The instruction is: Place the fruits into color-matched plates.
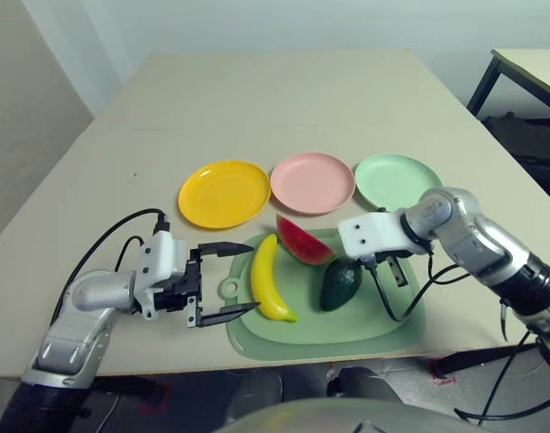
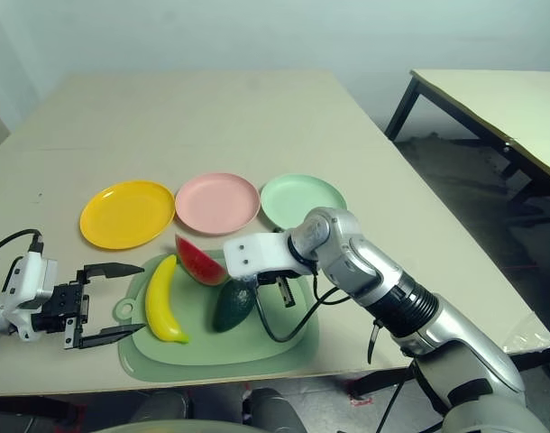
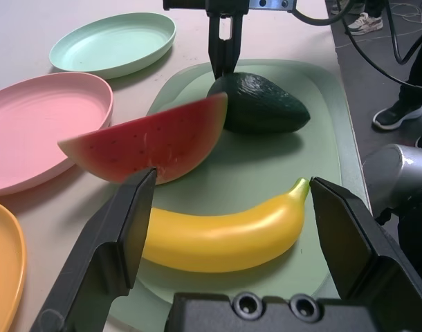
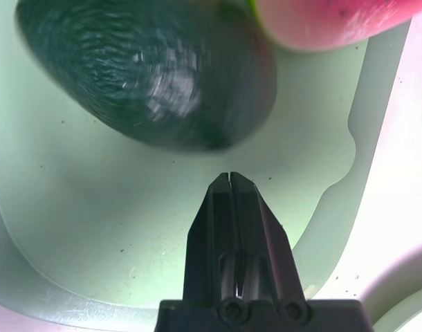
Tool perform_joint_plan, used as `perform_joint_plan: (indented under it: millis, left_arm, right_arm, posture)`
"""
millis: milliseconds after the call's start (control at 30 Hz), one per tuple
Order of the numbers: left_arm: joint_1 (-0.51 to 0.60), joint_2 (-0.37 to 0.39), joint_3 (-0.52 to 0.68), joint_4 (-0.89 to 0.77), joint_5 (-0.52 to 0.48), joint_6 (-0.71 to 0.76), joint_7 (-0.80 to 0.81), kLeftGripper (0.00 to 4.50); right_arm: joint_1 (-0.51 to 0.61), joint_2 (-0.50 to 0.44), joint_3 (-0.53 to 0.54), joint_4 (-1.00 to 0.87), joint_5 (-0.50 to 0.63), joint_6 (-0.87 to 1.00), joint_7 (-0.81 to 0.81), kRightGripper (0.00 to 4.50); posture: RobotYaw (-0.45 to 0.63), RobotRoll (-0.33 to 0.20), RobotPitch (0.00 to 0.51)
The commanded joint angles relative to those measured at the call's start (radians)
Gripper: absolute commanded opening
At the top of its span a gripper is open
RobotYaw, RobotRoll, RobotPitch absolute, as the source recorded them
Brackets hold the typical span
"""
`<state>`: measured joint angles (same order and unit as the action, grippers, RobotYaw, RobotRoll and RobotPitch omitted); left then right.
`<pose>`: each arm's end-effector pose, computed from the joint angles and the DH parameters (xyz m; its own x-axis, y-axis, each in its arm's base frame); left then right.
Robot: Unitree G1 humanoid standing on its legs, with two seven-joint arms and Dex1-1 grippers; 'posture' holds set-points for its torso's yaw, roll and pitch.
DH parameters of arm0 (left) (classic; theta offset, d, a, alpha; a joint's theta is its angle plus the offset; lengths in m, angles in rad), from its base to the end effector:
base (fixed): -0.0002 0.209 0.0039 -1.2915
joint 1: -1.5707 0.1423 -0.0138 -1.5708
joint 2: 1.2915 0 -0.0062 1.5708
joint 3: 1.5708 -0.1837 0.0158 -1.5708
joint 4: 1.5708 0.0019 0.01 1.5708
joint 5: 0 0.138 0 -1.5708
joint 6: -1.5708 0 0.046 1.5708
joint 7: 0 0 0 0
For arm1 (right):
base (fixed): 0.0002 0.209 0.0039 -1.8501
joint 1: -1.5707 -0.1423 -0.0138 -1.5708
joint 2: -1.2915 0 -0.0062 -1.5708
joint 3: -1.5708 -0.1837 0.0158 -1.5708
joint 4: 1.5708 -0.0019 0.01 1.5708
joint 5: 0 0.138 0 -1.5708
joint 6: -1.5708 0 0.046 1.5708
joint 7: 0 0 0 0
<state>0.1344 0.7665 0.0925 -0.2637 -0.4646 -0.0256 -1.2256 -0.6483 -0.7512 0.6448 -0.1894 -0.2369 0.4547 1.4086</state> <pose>0.1796 0.2668 0.1255 0.2967 -0.9242 -0.2405 0.9402 0.2386 0.2432 0.2670 -0.1450 0.1682 0.0588 0.4230 -0.9042 -0.9362 -0.2911 -0.1970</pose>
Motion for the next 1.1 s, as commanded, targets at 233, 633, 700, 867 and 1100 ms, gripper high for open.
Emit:
perform_joint_plan:
  millis: [233, 633, 700, 867, 1100]
  left_arm:
    - [-0.007, 0.0, -0.016, 0.019, 0.013, -0.011, -0.006, 4.5]
    - [-0.019, 0.001, -0.03, 0.03, 0.014, -0.02, -0.015, 4.5]
    - [-0.023, 0.002, -0.034, 0.037, 0.015, -0.022, -0.02, 4.5]
    - [-0.05, -0.001, -0.048, 0.059, 0.02, -0.026, -0.03, 4.5]
    - [-0.057, 0.0, -0.049, 0.066, 0.02, -0.03, -0.033, 4.5]
  right_arm:
    - [-0.037, -0.117, -0.082, -0.032, 0.019, 0.007, 0.062, 3.19]
    - [-0.113, -0.085, -0.185, -0.33, 0.199, 0.529, 0.044, 4.48]
    - [-0.12, -0.114, -0.19, -0.38, 0.256, 0.589, 0.061, 4.48]
    - [-0.173, -0.116, -0.163, -0.413, 0.341, 0.66, 0.022, 4.48]
    - [-0.198, -0.127, -0.118, -0.416, 0.372, 0.54, -0.015, 4.48]
  posture:
    - [0.12, 0.0, 0.001]
    - [0.09, 0.0, 0.004]
    - [0.09, 0.0, 0.005]
    - [0.08, 0.0, 0.003]
    - [0.08, 0.0, 0.002]
